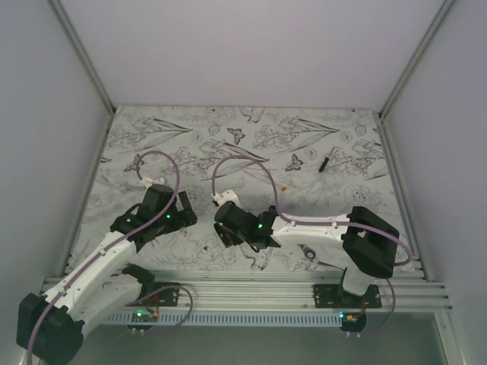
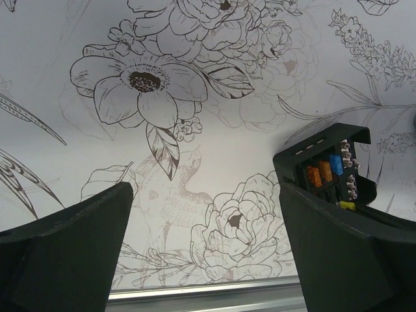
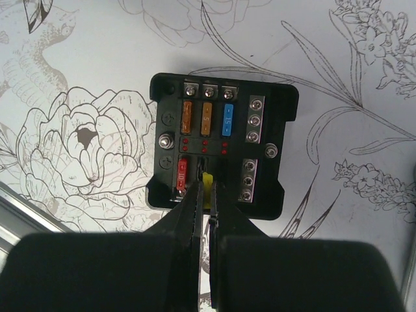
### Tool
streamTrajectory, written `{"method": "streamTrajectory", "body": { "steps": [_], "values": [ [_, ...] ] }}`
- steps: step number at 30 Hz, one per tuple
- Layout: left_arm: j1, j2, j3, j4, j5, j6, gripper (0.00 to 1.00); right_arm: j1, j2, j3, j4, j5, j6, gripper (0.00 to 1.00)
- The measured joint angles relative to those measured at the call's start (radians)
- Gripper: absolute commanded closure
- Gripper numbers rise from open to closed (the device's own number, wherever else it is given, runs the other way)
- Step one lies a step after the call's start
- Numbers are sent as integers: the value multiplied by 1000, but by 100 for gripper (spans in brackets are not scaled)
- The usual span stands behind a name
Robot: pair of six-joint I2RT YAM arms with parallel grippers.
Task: Snap on the fuse box
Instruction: Install the fuse at the fuse box base.
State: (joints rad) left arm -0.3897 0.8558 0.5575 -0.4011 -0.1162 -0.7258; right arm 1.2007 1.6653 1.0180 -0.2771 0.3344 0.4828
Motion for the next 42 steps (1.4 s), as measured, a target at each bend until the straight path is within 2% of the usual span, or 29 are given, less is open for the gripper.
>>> {"method": "streamTrajectory", "body": {
  "steps": [42],
  "values": [
    [25,2,0,0,41,-14,0,10,51,1,28,31,53,100]
  ]
}}
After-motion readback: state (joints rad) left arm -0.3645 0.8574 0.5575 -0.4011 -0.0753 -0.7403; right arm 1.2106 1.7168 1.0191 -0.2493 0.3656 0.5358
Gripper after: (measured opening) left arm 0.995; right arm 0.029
